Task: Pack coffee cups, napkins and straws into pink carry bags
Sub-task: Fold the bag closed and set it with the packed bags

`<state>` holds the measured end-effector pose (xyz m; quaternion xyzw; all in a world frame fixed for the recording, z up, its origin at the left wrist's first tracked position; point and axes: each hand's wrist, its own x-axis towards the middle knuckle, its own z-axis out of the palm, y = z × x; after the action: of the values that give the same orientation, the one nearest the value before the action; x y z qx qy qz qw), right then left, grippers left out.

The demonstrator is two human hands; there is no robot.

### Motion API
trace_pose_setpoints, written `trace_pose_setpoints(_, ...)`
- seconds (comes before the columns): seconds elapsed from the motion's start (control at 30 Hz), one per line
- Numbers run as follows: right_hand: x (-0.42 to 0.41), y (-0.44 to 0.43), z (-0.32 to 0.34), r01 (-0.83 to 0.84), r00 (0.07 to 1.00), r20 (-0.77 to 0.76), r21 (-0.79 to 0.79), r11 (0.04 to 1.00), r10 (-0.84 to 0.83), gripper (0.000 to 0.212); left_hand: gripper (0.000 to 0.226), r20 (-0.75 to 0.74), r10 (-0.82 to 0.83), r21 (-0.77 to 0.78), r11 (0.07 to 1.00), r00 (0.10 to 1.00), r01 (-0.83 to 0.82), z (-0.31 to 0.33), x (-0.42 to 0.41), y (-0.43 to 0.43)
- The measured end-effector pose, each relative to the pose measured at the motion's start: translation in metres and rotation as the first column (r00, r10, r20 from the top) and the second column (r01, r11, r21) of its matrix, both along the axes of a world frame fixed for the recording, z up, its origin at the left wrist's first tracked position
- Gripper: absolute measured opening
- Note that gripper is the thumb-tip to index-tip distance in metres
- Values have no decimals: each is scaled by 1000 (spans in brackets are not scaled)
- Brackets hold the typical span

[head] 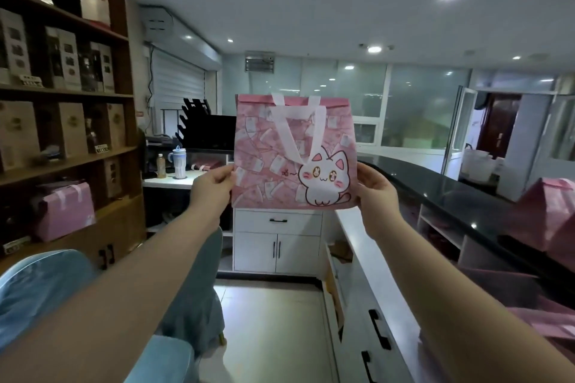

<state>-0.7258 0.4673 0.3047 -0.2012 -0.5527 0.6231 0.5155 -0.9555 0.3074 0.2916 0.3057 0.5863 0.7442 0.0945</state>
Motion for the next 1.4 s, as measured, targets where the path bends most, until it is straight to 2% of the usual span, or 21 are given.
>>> trace_pose_setpoints(0.23, -61, 147, 37, -66, 998, -19, 2, 998, 66, 48, 26, -37, -34, 60, 998, 999, 36, 47, -61, 142)
trace_pose_setpoints(0.37, -116, 225, 64, -48, 993, -109, -6, 999, 47, 41, 29, -67, 21, 127, 992, 998, -12, 72, -98, 222)
trace_pose_setpoints(0.57, -201, 322, 45, -40, 987, -158, -43, 998, 33, 40, 25, -46, 77, 158, 985, 996, -69, 45, -182, 328)
trace_pose_setpoints(0.77, -300, 410, 7, -21, 994, -109, -32, 999, 17, 42, 25, -51, 17, 107, 994, 999, -12, 8, -297, 426)
trace_pose_setpoints(1.07, -462, 562, 18, 37, 995, -93, -16, 999, -38, 46, 28, -132, -99, 29, 994, 986, 104, 29, -480, 590)
trace_pose_setpoints(1.23, -530, 641, 3, 78, 996, -35, -27, 997, -79, 46, 24, 4, -199, 31, 980, 980, 198, -1, -546, 673)
trace_pose_setpoints(1.4, -593, 726, -18, 111, 994, -13, -82, 990, -112, 47, 18, 109, -213, 6, 977, 971, 214, -28, -606, 759)
